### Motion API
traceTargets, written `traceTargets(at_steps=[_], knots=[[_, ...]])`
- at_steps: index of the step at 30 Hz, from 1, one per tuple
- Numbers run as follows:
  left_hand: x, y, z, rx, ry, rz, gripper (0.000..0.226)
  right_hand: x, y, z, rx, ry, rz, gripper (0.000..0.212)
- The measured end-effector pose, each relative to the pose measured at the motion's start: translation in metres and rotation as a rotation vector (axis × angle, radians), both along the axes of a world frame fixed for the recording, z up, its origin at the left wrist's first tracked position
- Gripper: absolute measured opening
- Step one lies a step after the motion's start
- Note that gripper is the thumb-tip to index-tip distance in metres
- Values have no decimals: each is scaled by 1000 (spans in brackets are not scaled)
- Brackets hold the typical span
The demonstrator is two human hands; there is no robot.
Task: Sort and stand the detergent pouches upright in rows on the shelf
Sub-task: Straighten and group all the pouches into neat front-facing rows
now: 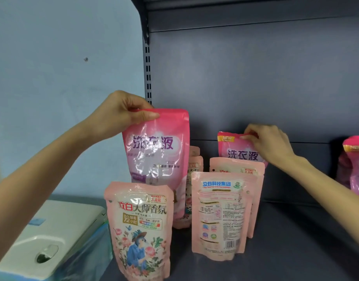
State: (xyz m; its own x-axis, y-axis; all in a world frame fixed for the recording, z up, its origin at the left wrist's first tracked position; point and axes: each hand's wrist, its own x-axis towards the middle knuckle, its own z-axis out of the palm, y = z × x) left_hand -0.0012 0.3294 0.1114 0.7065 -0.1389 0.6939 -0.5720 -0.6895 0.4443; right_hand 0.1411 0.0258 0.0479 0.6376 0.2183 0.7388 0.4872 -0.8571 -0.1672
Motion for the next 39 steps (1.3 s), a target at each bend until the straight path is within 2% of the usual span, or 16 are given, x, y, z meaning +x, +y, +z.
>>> traceTargets(at_steps=[10,20,27,34,39], knots=[[9,-5,58,40,-87,90,8,-7,-6,4,38,22,-38,10],[7,-12,82,-128,-294,115,12,-32,-27,6,45,-31,-123,7],[-10,-32,95,-185,-370,68,12,-50,-38,10,96,-54,-173,12],[-33,-53,94,-201,-368,13,15,-76,-46,12,92,-82,-220,17],[-52,-71,87,-132,-354,-17,23,-98,-51,15,89,-115,-274,19]])
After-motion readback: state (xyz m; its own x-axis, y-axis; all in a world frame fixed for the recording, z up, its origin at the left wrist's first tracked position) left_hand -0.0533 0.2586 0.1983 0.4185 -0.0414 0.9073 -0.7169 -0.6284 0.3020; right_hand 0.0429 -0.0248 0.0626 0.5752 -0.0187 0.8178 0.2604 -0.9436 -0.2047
